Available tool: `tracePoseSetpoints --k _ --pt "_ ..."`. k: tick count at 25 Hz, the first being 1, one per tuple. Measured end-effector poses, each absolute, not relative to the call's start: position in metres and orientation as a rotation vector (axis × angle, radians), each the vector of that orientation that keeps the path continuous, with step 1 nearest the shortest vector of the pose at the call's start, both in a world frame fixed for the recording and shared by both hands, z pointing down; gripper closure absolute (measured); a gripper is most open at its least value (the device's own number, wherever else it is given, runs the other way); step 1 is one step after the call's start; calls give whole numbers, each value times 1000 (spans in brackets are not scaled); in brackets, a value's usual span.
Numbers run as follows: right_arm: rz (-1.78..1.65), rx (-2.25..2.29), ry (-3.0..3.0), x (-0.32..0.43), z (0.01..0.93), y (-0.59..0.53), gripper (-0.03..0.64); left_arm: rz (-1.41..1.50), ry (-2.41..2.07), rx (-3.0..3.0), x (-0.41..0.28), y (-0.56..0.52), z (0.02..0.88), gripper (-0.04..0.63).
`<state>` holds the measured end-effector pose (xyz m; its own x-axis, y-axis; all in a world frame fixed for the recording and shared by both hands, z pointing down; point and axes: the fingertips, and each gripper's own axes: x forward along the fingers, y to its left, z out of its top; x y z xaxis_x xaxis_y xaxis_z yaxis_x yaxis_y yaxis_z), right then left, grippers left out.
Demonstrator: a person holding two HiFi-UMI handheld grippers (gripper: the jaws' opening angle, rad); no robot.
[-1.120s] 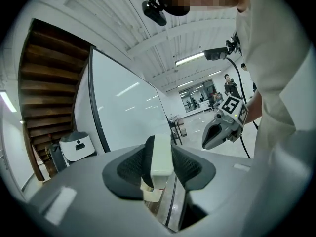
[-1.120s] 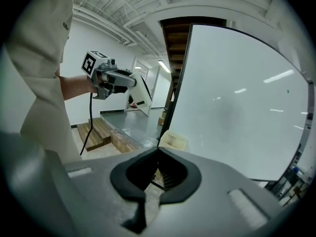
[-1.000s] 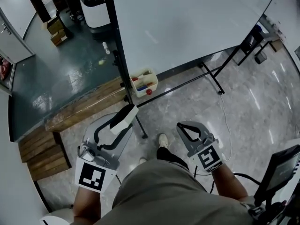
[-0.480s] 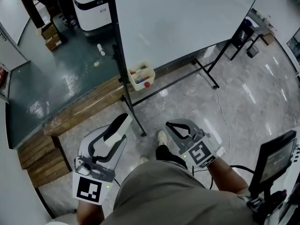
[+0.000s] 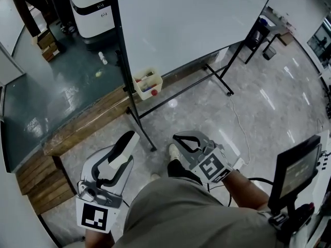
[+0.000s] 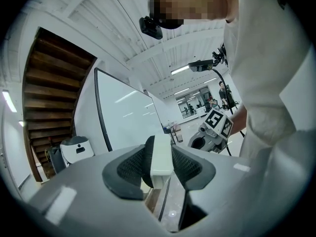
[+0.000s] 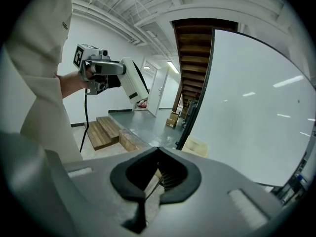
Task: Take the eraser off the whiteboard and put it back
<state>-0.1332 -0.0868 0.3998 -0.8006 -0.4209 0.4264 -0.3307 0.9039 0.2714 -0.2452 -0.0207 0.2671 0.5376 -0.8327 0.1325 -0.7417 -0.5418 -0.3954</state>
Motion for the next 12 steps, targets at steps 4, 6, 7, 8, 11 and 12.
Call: tracePoseSetpoints --k 4,6,7,8,11,12 --pt "-254 546 -2574 -133 402 -79 614 -423 1301 -2489 -244 -11 267 428" --pt "-254 551 -2570 -133 401 -78 614 -408 1298 -2491 -244 -10 266 428" --pt "-254 552 -2567 -133 401 -79 615 -403 1296 -2494 -244 -11 266 428" --pt "-254 553 -2566 -133 401 -80 615 -400 1294 -2498 -244 -11 266 428" --pt "-254 553 -2565 -134 401 -80 614 -398 1289 -2506 -244 -11 267 428" --pt "-256 556 -2560 -133 401 -80 614 -399 1286 -2508 -244 -11 267 428"
